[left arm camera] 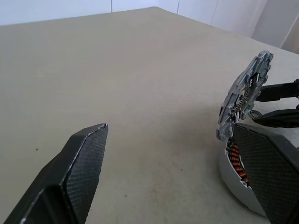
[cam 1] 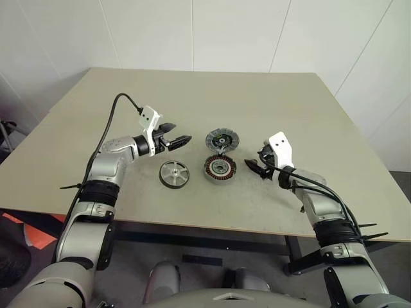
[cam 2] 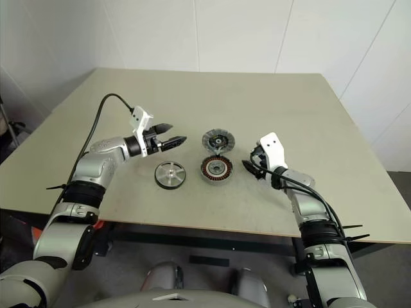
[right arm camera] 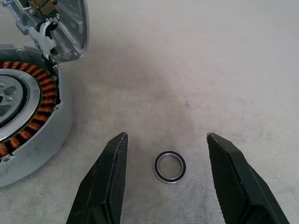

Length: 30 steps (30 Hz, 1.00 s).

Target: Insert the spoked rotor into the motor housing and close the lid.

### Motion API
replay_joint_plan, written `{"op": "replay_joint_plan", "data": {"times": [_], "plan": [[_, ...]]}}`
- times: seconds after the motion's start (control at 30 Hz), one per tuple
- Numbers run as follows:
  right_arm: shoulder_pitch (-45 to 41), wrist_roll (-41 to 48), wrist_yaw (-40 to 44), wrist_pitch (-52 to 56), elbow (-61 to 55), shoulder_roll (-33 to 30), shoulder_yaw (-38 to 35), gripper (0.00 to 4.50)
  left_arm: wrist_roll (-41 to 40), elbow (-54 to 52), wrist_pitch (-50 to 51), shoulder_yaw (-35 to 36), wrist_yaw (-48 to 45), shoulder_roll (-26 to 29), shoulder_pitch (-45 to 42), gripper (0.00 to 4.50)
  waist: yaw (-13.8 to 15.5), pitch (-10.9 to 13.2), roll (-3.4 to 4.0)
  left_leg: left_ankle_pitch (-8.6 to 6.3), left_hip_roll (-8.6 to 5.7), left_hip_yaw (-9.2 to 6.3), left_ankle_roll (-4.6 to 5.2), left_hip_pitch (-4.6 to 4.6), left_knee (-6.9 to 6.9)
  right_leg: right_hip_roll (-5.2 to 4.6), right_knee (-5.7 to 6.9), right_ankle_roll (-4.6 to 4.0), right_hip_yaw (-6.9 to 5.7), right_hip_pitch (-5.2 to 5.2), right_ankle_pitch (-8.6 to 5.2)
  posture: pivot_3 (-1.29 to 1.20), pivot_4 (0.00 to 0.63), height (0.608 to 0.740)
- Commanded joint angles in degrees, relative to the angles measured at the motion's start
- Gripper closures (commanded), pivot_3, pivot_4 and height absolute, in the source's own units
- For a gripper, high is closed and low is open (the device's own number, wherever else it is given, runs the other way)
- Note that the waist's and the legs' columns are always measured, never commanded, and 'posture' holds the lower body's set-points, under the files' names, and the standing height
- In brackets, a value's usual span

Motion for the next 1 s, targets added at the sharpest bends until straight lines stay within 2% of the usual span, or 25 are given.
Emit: {"op": "replay_joint_plan", "data": {"times": [0.03, 0.37, 0.6, 0.7, 0.8, 1.0], "plan": [[-0.3, 0.4, -0.2, -0.2, 0.6, 0.2, -0.7, 1.47, -0.5, -2.5, 0.0, 0.9, 0.2, 0.5, -0.2, 0.00, 0.0, 0.0, 0.00, 0.00, 0.00, 0.00, 0.00, 0.01, 0.00, 0.00, 0.00, 0.00, 0.00, 0.00, 0.00, 0.00, 0.000, 0.740], [-1.0, 2.9, -0.5, 3.4, 7.5, 1.1, -3.0, 1.47, -0.3, -2.6, 0.0, 0.8, 0.3, 0.7, -0.5, 0.00, 0.0, 0.0, -0.01, 0.01, 0.00, 0.01, -0.01, 0.41, 0.00, 0.00, -0.06, 0.02, 0.00, 0.41, -0.01, 0.00, 0.000, 0.740], [0.9, -2.2, 0.0, -0.1, 4.8, -0.4, 2.1, 1.47, -0.3, -2.6, -0.3, 1.0, 0.7, 0.9, -0.4, 0.00, 0.1, 0.0, -0.01, 0.00, 0.00, -0.01, 0.01, 0.56, -0.02, 0.00, -0.48, 0.14, -0.01, 0.74, 0.04, 0.00, 0.000, 0.740], [1.0, -3.9, -0.2, -1.2, 4.4, -0.8, 3.7, 2.08, -0.3, -2.0, -0.6, 1.2, 1.1, 0.9, -0.8, 0.00, -0.1, 0.0, -0.03, -0.06, 0.00, 0.00, 0.09, 0.49, -0.10, 0.01, -0.65, 0.20, -0.01, 0.73, 0.09, 0.00, 0.000, 0.740], [0.5, -3.8, -0.7, -0.5, 5.0, -0.6, 3.8, 3.04, -0.3, -1.8, -0.8, 1.2, 1.3, 0.8, -1.1, 0.00, -0.3, 0.0, -0.03, -0.12, 0.00, 0.03, 0.18, 0.48, -0.12, 0.01, -0.66, 0.19, -0.01, 0.73, 0.10, 0.00, 0.000, 0.740], [-0.5, -2.8, -1.5, 0.6, 6.7, -0.7, 2.2, 3.04, -0.3, -1.6, -1.0, 1.3, 1.4, 0.8, -1.2, 0.00, -0.3, 0.0, -0.03, -0.07, 0.00, 0.04, 0.10, 0.53, -0.12, 0.01, -0.74, 0.20, -0.01, 0.76, 0.09, 0.00, 0.000, 0.740]]}}
